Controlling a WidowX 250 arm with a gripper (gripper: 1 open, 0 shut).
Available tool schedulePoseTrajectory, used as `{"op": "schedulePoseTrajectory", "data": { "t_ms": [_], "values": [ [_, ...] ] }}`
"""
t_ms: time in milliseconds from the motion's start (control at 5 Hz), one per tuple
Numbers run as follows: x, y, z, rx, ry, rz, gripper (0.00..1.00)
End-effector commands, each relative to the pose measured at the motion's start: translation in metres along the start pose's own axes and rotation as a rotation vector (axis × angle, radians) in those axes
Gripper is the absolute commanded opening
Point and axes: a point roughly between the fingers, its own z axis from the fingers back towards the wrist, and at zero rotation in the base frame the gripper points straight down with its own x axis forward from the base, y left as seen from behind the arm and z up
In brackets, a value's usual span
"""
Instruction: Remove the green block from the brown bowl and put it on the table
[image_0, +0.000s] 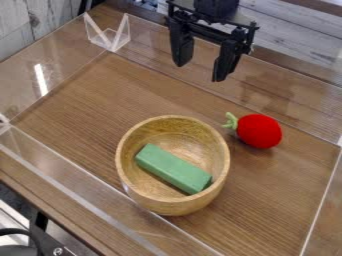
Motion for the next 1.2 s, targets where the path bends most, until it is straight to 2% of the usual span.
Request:
{"op": "schedulePoseTrajectory", "data": {
  "t_ms": [0, 200, 400, 600, 1000],
  "values": [
    [-0.007, 0.005, -0.021, -0.005, 0.028, 0.073, 1.0],
    [-0.033, 0.013, -0.035, -0.026, 0.029, 0.216, 1.0],
    [-0.054, 0.007, -0.033, -0.053, 0.004, 0.413, 0.0],
    [-0.065, -0.001, -0.034, -0.077, -0.013, 0.611, 1.0],
    [-0.064, -0.001, -0.056, -0.144, -0.056, 0.942, 1.0]
  ]
}}
